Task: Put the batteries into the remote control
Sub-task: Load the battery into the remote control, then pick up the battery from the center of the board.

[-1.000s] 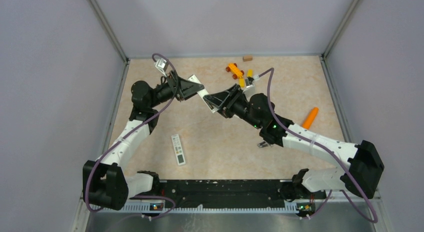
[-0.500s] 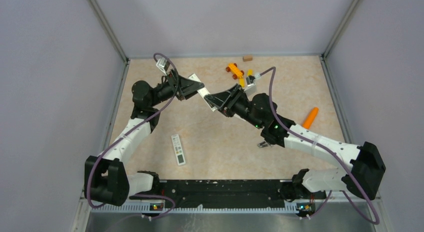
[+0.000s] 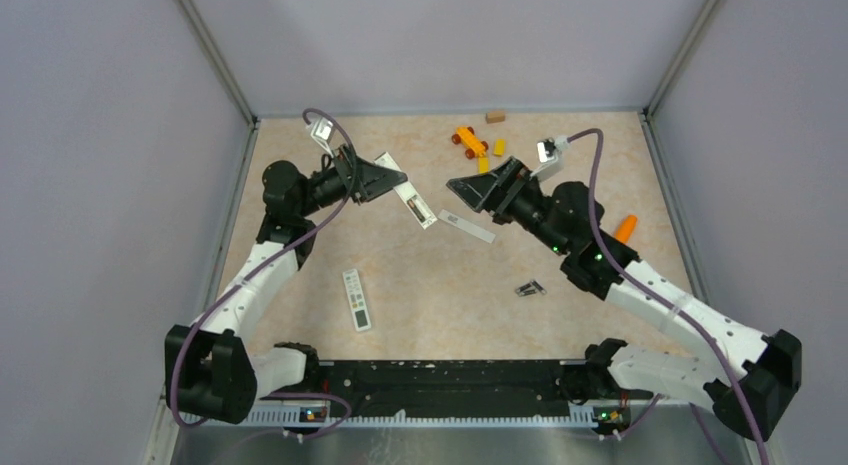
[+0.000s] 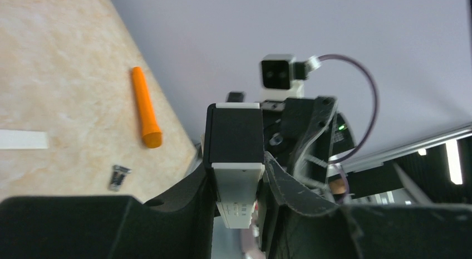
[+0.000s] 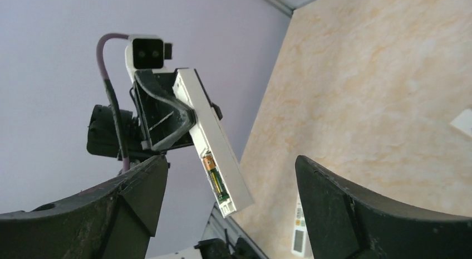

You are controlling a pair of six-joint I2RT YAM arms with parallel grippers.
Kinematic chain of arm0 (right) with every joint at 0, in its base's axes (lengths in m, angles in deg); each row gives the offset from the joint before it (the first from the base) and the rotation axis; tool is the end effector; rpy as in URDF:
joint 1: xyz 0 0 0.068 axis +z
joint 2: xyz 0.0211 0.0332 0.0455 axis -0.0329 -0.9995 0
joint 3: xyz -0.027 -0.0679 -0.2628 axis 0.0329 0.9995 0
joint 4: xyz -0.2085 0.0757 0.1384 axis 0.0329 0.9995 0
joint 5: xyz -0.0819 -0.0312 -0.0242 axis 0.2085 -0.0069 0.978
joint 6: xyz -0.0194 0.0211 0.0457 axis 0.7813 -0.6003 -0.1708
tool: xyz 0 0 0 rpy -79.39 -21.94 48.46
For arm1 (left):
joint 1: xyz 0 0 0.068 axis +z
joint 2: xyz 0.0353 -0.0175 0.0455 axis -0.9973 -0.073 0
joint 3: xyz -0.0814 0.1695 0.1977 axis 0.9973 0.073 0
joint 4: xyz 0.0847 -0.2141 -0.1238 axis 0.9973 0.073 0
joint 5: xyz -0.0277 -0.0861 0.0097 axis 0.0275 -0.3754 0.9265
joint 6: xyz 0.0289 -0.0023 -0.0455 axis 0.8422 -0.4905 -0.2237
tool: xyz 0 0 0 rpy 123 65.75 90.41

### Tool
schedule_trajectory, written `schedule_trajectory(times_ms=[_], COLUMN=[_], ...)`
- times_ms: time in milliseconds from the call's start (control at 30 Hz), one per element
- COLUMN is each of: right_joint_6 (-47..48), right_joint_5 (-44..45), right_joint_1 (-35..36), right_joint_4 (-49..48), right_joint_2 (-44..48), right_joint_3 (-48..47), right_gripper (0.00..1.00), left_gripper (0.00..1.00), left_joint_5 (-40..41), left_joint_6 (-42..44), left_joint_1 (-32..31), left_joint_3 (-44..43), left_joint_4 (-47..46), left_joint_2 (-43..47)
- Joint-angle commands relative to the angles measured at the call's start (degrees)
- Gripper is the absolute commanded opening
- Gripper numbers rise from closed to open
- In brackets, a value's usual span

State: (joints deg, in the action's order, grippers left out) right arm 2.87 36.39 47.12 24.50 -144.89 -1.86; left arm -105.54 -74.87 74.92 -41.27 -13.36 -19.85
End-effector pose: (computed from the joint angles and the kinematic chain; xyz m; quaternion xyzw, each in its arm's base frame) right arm 0.1769 0.1772 0.3598 0.0857 0.6992 0.5507 0.4478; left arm 0.2558 -0.0778 0.3450 0.0078 0.6576 -0.6707 0.3432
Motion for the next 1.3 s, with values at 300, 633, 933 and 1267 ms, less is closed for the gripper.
schedule_trajectory(times_ms=[300,633,933,1267], right_joint_6=[25.5,30.6,32.5,32.5], right_joint_5=[15.1,18.1,16.1,9.2], right_joint_1=[-5.3,-8.2,-14.1,-18.4], right_joint_4=[49.8,51.7,53.4,52.3], right_joint_2=[-2.2,-8.6,-13.5,-18.0], right_joint_3=[-11.6,-2.2,0.3,4.0], right_gripper=[0.48,0.45,0.29,0.36], left_gripper=[0.00,0.00,0.00,0.00], left_joint_5=[2.2,3.6,3.0,-1.4], left_joint_6=[19.0,23.7,22.7,17.6], left_joint_1=[0.9,0.9,0.9,0.9], left_joint_3=[2.1,3.0,3.8,3.9], left_joint_4=[9.9,18.6,18.2,11.5], left_joint_2=[7.0,10.6,9.8,3.0])
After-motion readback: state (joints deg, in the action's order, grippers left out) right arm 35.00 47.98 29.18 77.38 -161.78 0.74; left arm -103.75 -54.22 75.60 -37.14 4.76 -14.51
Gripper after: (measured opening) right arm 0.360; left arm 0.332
